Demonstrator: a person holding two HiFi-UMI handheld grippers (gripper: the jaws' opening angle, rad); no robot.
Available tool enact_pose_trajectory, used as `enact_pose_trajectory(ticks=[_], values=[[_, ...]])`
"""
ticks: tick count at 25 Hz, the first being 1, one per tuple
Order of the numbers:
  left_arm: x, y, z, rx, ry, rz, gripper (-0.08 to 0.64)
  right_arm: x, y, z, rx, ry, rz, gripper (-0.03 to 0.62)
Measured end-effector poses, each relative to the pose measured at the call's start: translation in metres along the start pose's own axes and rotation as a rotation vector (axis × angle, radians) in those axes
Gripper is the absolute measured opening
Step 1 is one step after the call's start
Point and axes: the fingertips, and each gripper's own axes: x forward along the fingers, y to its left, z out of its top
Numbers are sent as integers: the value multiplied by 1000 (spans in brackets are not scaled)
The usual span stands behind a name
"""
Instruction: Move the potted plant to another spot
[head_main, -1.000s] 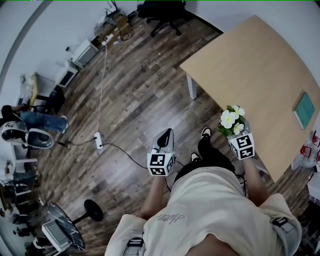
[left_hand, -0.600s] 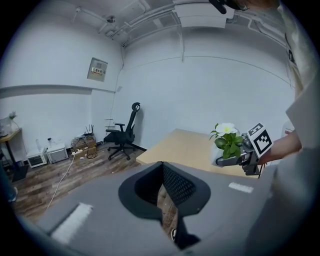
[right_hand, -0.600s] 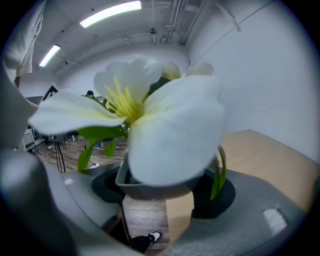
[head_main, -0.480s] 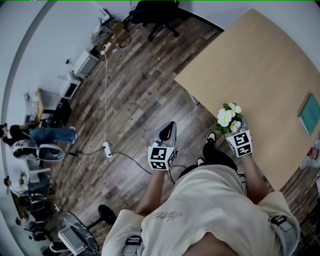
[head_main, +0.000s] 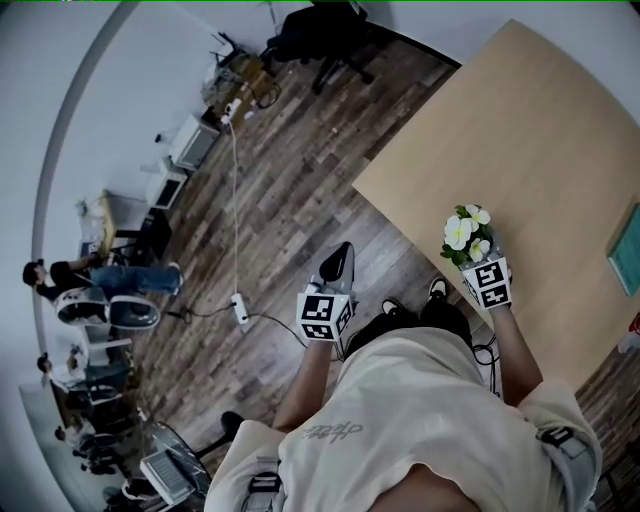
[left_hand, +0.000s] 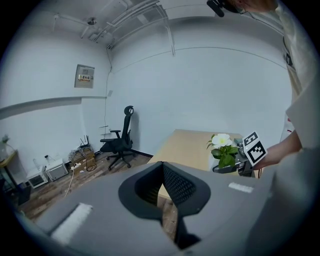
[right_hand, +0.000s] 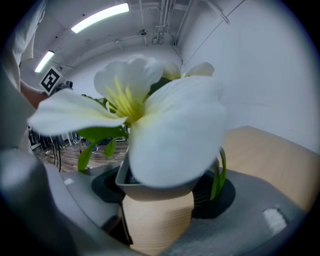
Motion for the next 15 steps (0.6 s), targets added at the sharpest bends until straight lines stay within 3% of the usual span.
enact_pose_trajectory(ticks=[15], values=[[59,5,11,-17,-17,-78,17,18,-22,20,61,-69,-19,347]])
